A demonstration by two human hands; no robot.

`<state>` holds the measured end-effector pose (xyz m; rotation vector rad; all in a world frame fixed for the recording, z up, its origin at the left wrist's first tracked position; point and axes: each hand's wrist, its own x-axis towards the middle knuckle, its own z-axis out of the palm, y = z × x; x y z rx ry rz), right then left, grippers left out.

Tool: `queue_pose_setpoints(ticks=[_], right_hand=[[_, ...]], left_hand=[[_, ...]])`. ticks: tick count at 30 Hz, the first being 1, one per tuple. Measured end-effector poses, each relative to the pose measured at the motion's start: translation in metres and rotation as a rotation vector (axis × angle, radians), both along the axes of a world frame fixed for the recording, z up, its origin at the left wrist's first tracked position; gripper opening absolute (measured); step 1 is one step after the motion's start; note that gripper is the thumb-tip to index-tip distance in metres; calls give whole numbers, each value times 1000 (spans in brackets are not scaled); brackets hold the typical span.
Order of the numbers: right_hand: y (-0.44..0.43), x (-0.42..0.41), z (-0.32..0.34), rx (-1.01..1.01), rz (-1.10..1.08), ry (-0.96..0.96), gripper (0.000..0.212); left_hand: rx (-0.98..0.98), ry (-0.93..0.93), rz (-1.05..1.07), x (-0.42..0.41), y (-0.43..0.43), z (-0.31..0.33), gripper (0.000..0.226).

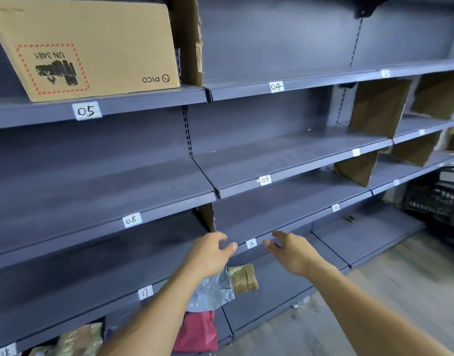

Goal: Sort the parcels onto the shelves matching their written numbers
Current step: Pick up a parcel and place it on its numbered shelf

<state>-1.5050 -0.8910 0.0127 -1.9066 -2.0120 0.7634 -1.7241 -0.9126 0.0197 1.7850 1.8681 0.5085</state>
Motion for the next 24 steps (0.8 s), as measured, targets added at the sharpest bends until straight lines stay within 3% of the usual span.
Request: queue_pose_setpoints(ticks=[5,15,24], right_hand=[[-7,19,-8,7,-156,17,57],[-32,96,-24,-29,-419,40,62],[-33,241,-34,-42,-574,47,60]], left_hand=[[-19,9,-124,23,21,-7,36],[-57,23,-347,110,46,-25,50],[-74,-2,-510,257,80,-27,49]])
